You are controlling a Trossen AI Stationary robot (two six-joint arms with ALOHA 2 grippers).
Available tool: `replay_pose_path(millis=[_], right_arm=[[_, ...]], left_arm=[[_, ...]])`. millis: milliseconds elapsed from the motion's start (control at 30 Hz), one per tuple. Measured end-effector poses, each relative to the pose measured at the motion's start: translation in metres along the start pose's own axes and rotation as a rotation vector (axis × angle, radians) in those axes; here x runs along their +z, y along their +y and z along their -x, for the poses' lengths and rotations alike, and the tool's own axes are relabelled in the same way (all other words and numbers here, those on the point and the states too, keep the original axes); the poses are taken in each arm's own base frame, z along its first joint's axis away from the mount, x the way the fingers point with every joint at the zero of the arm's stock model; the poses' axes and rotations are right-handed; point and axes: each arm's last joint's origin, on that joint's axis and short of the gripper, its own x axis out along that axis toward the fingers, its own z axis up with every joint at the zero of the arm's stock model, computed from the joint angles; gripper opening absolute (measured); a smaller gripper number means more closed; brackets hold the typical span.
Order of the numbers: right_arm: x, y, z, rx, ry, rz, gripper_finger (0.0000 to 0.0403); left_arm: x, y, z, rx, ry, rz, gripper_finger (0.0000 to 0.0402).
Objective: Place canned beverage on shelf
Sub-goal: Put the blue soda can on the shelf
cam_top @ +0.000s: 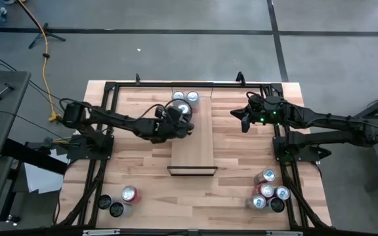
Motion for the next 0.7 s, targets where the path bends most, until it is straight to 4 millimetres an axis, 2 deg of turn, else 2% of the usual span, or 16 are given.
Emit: replay_pose_path(millis=[167,467,700], right_arm=[[0.0,0.0,0.0,-0.002,0.004,0.0,0.0],[-0.001,0.0,0.0,-0.005,0.009,0.003,0.0],[-0.001,-0.001,0.0,-0.006,0.01,0.004,0.0]], left_arm=[[-0.009,-0.009,-0.009,0.012,0.013,-0.025,0.0172],[-0.014,-0.009,-0.008,0.028,0.028,-0.027,0.0173],[-0.014,-0.01,-0.008,-0.004,0.056,-0.01,0.0202]])
